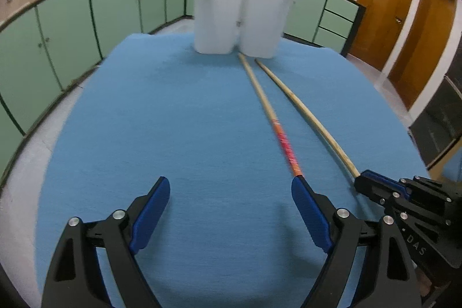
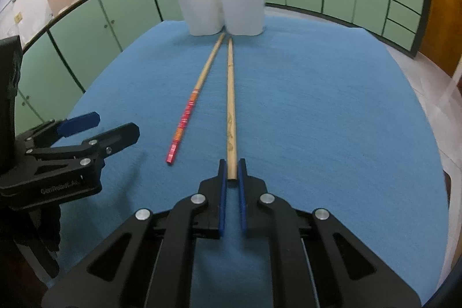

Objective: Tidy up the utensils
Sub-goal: 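Grasp a plain wooden chopstick with the right tool while the left tool grasps a red-patterned one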

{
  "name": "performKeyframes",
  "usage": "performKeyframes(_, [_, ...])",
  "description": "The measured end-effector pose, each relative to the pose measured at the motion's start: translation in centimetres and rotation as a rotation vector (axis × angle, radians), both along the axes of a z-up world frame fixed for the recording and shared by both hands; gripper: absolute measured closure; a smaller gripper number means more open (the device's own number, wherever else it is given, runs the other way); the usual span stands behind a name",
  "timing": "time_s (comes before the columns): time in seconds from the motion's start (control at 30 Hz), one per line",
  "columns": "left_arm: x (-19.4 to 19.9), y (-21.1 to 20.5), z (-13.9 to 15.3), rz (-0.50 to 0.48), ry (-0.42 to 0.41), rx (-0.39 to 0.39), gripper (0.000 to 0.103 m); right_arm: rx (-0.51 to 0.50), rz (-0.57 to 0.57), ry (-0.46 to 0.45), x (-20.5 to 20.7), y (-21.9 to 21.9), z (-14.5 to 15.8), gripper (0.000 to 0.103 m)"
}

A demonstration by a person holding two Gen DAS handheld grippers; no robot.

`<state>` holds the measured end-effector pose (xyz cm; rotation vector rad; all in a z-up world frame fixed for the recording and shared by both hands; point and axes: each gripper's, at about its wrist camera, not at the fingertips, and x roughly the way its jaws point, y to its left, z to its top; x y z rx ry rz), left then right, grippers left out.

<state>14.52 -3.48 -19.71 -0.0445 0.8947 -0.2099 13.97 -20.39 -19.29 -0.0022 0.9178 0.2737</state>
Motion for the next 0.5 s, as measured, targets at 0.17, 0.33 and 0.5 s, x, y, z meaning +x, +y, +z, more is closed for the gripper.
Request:
performKeyframes(0.17, [-0.2, -2.5, -0.7, -0.036, 0.021, 0.004, 0.028, -0.001, -0.063, -0.009, -0.4, -2.9, 0.5, 0.097])
performKeyframes(0.33, [0.0, -4.2, -0.9, -0.038, -0.001, 0.052, 0.044, 0.014, -0.093, -0.018, -0.4, -4.5, 0.6, 0.097])
performKeyframes(0.5, [-0.1, -4.8, -0.9, -0.048, -0.015, 0.083, 0.073, 0.034, -0.102, -0.018, -0.2, -4.9, 0.4, 0.096])
